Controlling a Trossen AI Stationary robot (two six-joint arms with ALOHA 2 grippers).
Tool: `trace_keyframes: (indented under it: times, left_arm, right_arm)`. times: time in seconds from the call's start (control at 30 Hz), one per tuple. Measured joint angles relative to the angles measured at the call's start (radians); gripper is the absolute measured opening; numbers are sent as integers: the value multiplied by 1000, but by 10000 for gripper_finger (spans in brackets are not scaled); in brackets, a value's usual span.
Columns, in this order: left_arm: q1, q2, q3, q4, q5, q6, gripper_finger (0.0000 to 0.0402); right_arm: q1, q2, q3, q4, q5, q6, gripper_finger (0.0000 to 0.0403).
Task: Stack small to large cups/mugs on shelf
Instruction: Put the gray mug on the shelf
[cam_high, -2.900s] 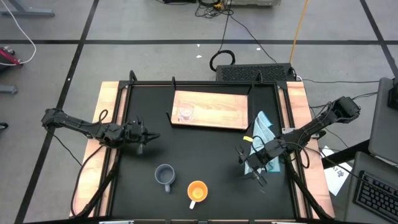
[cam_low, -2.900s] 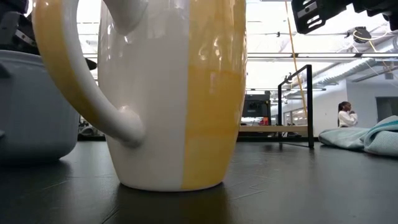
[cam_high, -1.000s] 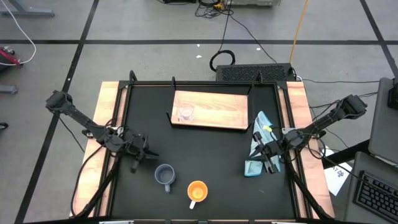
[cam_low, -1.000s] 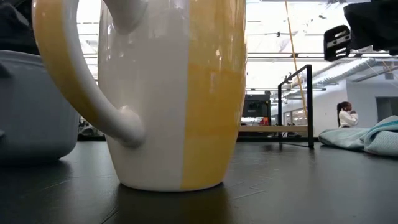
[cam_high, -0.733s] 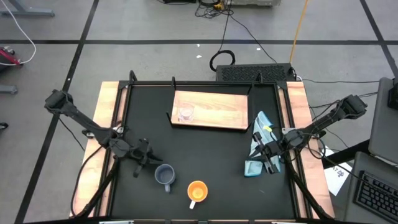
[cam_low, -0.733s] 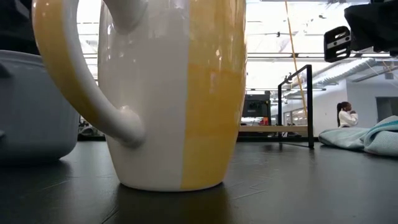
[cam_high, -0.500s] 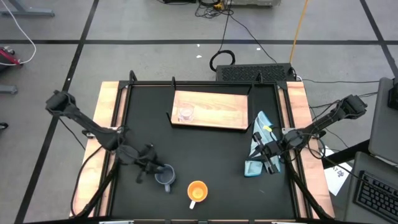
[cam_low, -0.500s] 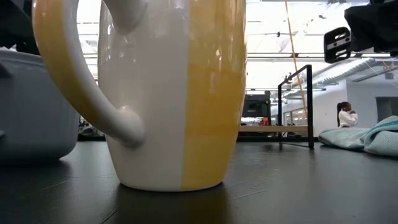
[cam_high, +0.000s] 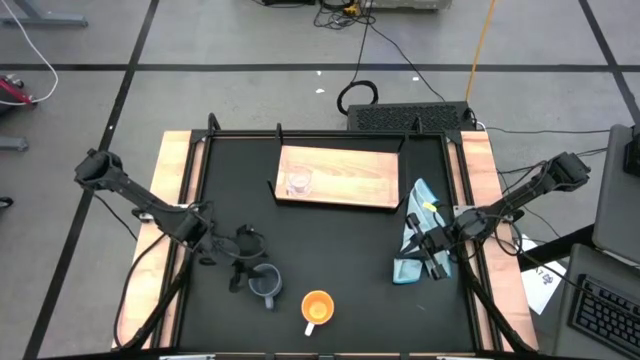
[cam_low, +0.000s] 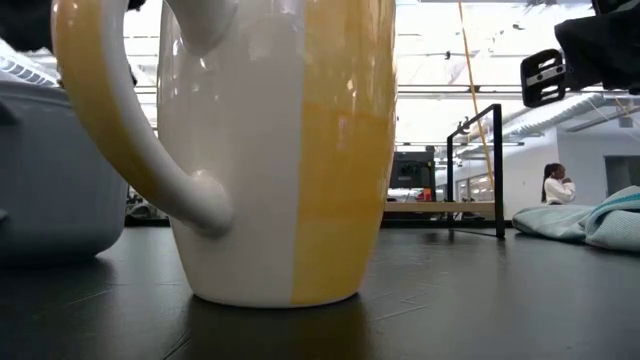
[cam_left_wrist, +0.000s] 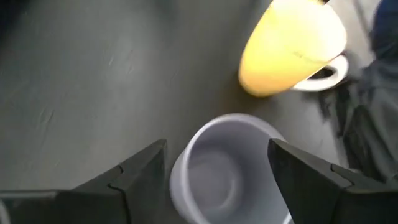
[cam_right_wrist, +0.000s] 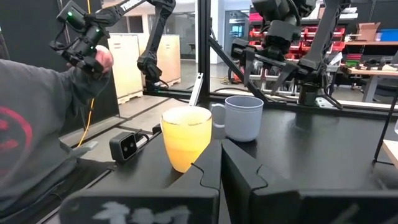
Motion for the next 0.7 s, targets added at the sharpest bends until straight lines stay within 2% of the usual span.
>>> trace_keyframes:
  times: [0.2, 0.47, 0.7]
  left_arm:
    - [38, 34, -11, -85, 42, -52, 267]
    - [74, 63, -11, -80, 104, -48, 223]
    - [80, 62, -11, -80, 116, -47, 209]
  right_arm:
    - [0, 0, 0, -7, -1, 7, 0]
    - [0, 0, 0, -7, -1, -1, 0]
    - [0, 0, -1, -7, -1, -4, 0]
